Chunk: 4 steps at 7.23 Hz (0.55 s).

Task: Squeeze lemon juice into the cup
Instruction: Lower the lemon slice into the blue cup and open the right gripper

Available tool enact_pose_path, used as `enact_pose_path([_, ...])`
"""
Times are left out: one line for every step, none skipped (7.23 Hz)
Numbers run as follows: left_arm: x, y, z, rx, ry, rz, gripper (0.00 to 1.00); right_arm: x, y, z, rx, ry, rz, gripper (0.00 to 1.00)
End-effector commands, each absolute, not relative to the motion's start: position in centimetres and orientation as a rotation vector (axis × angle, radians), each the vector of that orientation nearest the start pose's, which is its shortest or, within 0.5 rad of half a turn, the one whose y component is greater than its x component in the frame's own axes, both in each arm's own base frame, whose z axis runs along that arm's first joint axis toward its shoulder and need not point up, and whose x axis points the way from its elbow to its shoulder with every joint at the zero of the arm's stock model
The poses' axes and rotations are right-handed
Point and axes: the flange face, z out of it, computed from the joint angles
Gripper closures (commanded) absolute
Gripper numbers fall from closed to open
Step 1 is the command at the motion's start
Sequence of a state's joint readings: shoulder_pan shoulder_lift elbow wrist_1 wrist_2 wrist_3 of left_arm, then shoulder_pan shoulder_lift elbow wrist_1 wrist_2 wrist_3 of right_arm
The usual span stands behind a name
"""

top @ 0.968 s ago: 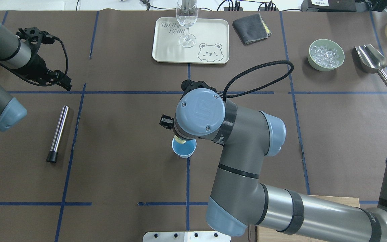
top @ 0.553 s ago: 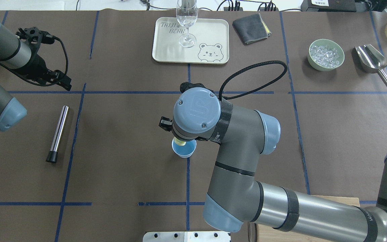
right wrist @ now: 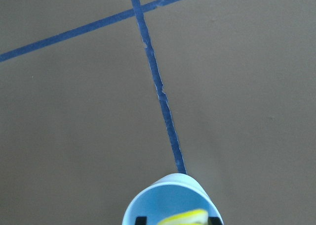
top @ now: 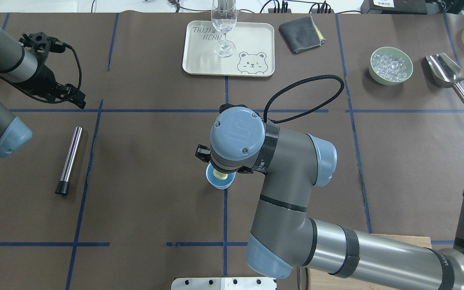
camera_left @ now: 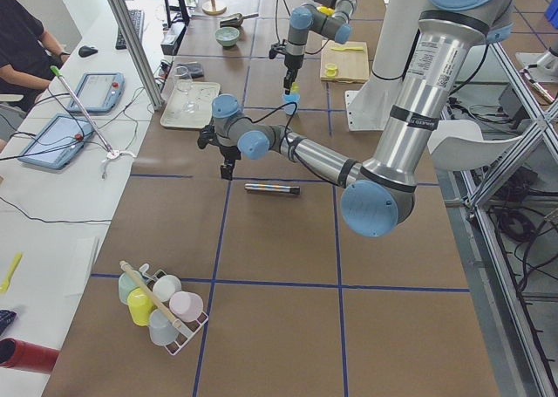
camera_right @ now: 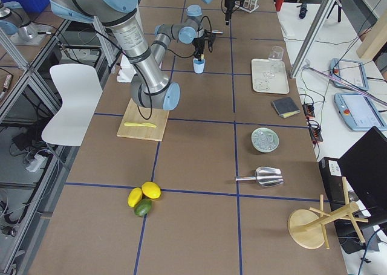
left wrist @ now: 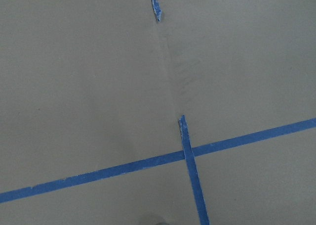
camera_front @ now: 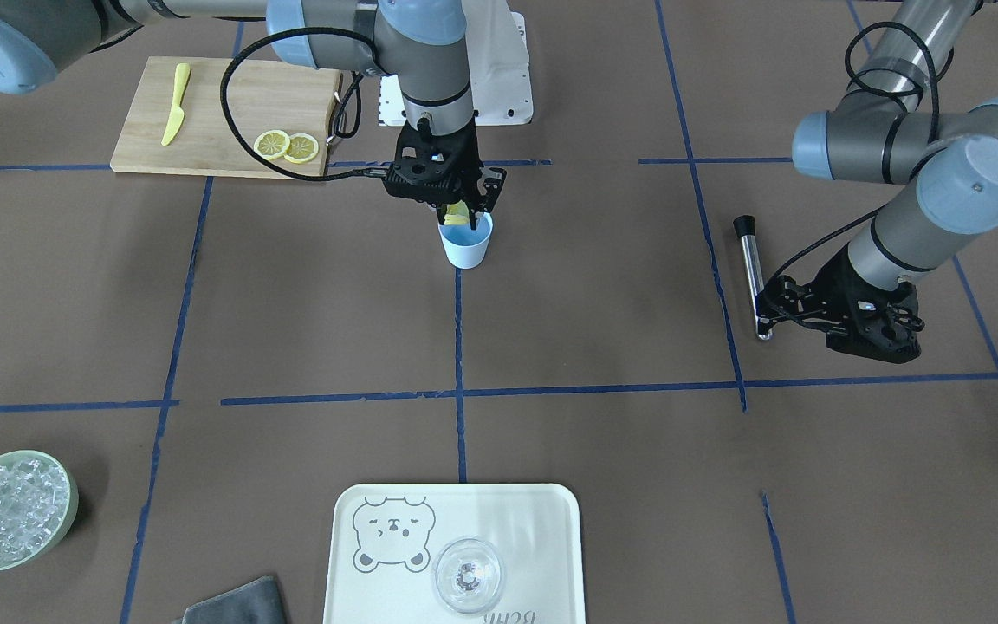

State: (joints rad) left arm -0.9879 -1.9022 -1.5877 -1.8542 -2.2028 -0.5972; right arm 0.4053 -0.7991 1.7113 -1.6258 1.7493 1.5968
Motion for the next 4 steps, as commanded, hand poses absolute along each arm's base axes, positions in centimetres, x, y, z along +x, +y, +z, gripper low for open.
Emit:
enact_pose_path([28.73, -57.10, 43.65, 0.168, 0.847, 0.187, 0.00, -57.55, -37.19, 14.53, -0.011, -0.878, 0.330, 0.35])
enact_pose_path([28.75, -57.13, 43.55, 0.168, 0.848, 0.186, 0.00, -57.51, -37.17, 14.47, -0.011, -0.879, 0.330, 0.30])
enact_pose_path([28.75, -57.13, 43.55, 0.169, 0.848, 0.187, 0.00, -57.51, -37.15, 14.37, -0.012, -0.881, 0.329, 0.20])
enact_pose_path([28.75, -57.13, 43.55, 0.169, 0.848, 0.187, 0.00, -57.46, -37.13, 14.29, -0.011, -0.884, 0.328, 0.13])
